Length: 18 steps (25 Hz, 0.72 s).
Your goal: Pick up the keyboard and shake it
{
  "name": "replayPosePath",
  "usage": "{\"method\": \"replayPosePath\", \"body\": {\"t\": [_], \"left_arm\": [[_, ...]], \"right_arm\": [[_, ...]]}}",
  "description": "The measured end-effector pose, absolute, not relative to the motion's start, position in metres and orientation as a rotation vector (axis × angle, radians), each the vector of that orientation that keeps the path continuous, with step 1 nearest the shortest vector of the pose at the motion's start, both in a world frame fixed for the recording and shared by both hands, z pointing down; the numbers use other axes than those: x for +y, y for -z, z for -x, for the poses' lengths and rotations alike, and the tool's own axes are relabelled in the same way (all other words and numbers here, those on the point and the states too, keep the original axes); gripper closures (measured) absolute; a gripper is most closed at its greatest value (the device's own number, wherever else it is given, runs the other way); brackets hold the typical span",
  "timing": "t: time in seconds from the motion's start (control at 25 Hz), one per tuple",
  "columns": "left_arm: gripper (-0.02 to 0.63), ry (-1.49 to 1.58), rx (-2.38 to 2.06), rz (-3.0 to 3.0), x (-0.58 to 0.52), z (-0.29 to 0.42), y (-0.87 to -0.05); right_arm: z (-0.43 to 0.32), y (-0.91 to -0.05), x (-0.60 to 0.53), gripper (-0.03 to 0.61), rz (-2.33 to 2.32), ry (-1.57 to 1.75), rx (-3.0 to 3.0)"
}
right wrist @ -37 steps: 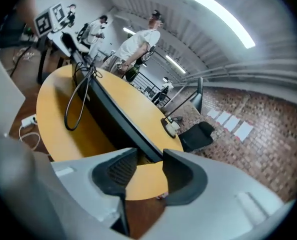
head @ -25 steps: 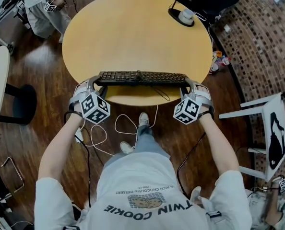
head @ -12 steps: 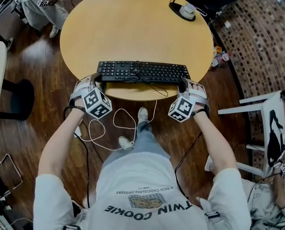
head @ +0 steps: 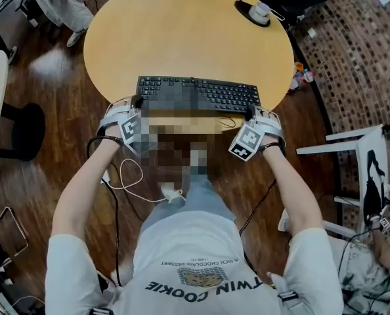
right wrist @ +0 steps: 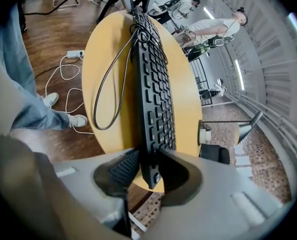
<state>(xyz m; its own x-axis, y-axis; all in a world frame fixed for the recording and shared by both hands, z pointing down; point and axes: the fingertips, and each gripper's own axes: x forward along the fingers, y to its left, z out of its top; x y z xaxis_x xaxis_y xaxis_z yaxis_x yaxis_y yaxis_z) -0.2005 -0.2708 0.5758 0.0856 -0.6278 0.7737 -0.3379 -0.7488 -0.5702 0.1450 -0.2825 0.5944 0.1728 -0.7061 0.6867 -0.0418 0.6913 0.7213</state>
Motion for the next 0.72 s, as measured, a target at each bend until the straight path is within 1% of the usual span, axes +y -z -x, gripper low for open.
{"method": "replayPosePath", "body": {"t": [0.12, 0.24, 0.36, 0.44, 0.52, 0.64, 0.72], "left_arm": [[0.443, 1.753, 0.953, 2.14, -0.266, 0.199, -0.579], [0.471, 1.796, 0.932, 2.147, -0.263, 0.202, -0.579], [0.474, 1.844, 0.946, 2.161, -0.26, 0.208, -0.579], [0.474, 1.86, 0.993, 2.181, -0.254, 0.212, -0.576], [0.489, 1.851, 1.061, 2.207, -0.248, 0.212, -0.572], [0.529, 1.824, 1.164, 2.269, -0.231, 0.207, -0.567], [0.531, 1.811, 1.219, 2.32, -0.213, 0.199, -0.566]], "right_arm": [[-0.146, -0.601, -0.277, 0.46, -0.672, 0.485, -1.353], [-0.147, -0.604, -0.276, 0.46, -0.654, 0.435, -1.373], [-0.146, -0.601, -0.275, 0.46, -0.66, 0.369, -1.392], [-0.146, -0.594, -0.271, 0.46, -0.698, 0.333, -1.413], [-0.146, -0.585, -0.264, 0.462, -0.743, 0.313, -1.446], [-0.141, -0.577, -0.246, 0.462, -0.792, 0.266, -1.532], [-0.138, -0.574, -0.226, 0.462, -0.821, 0.202, -1.605]]}}
